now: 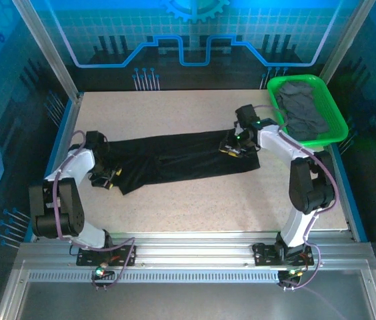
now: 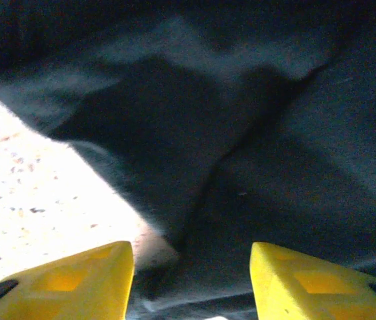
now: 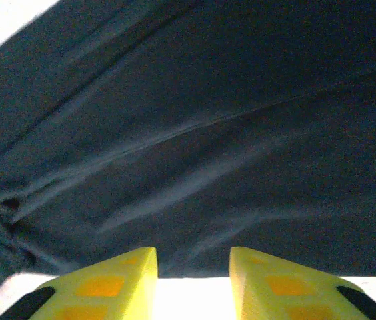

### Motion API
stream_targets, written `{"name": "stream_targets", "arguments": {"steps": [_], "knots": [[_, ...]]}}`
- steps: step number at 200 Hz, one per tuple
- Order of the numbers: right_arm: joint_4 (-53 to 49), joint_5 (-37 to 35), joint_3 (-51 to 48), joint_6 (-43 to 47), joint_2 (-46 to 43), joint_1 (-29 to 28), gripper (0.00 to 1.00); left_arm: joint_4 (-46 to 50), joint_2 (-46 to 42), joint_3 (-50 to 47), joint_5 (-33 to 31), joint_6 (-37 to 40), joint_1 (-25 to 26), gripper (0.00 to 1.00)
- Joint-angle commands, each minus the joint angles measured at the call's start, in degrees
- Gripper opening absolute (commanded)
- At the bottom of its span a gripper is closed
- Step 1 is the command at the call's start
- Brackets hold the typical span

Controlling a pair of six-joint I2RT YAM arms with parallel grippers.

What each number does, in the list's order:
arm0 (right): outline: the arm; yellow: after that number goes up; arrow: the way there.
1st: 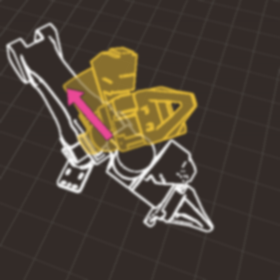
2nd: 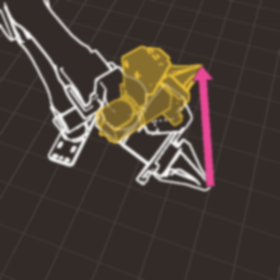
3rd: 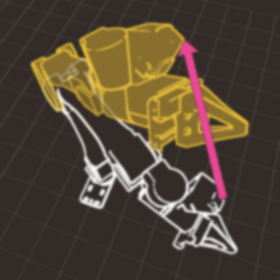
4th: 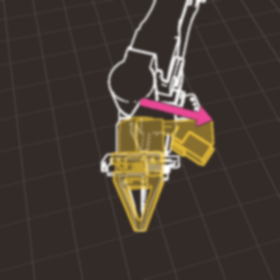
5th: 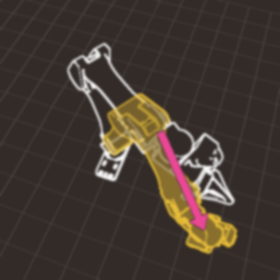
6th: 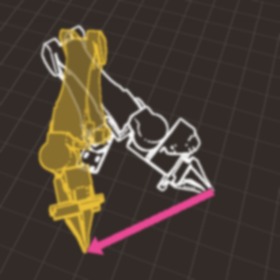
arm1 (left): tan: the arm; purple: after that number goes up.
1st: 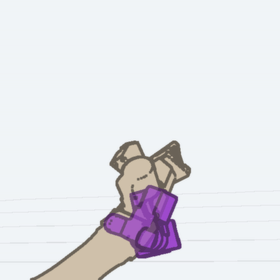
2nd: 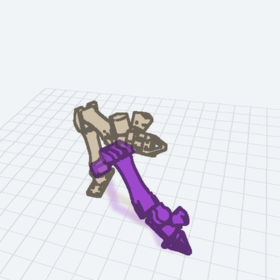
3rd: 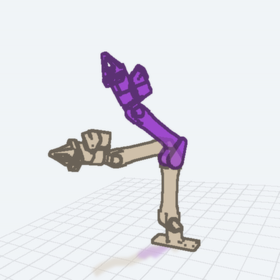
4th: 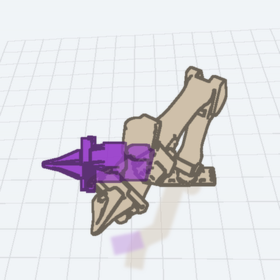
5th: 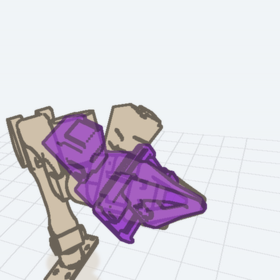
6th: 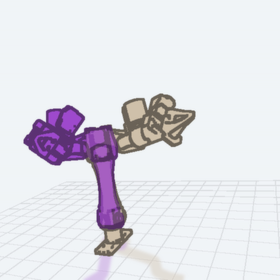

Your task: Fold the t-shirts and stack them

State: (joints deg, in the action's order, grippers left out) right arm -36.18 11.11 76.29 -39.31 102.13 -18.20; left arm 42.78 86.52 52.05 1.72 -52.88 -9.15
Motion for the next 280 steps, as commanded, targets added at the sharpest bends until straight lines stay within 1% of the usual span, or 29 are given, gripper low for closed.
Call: {"name": "stream_targets", "arguments": {"steps": [1,13,35,60,85,120,161,218,235,261,280], "knots": [[2.08,4.40,0.70,1.69,0.79,-2.85,0.38,-2.05,-1.09,-2.31,2.62,3.02,-1.05,0.53],[3.51,6.37,0.68,1.95,0.69,-3.94,0.39,-5.63,-1.54,-2.41,3.94,4.28,-1.94,0.54],[5.08,9.20,0.44,2.13,0.85,-4.70,0.41,-10.83,-1.33,-0.97,3.78,8.19,-3.00,0.54],[6.57,13.19,0.35,2.31,1.46,-4.48,0.45,-15.32,1.45,-0.51,5.37,12.65,-5.08,0.54],[8.14,17.38,0.68,2.31,1.82,-4.51,0.49,-18.12,4.39,0.06,5.77,16.26,-6.01,0.52],[7.88,17.80,1.05,2.18,1.83,-4.48,0.51,-21.83,7.77,-1.03,7.99,16.58,-6.24,0.48],[8.15,18.06,1.22,1.60,2.14,-4.57,0.51,-24.90,5.04,-3.16,9.66,15.40,-6.19,0.43],[7.97,18.16,1.98,1.30,3.38,-4.51,0.51,-25.73,5.07,-1.87,12.56,15.66,-6.16,0.34],[7.84,18.01,2.15,1.25,3.55,-4.62,0.51,-25.36,4.81,-1.37,13.31,15.90,-6.23,0.28],[7.62,17.91,1.97,1.28,3.54,-4.52,0.51,-24.27,3.76,-0.93,13.53,16.52,-6.23,0.26],[7.41,17.82,1.93,1.41,3.68,-4.52,0.51,-23.16,2.83,-1.19,13.25,17.02,-6.23,0.21]]}}
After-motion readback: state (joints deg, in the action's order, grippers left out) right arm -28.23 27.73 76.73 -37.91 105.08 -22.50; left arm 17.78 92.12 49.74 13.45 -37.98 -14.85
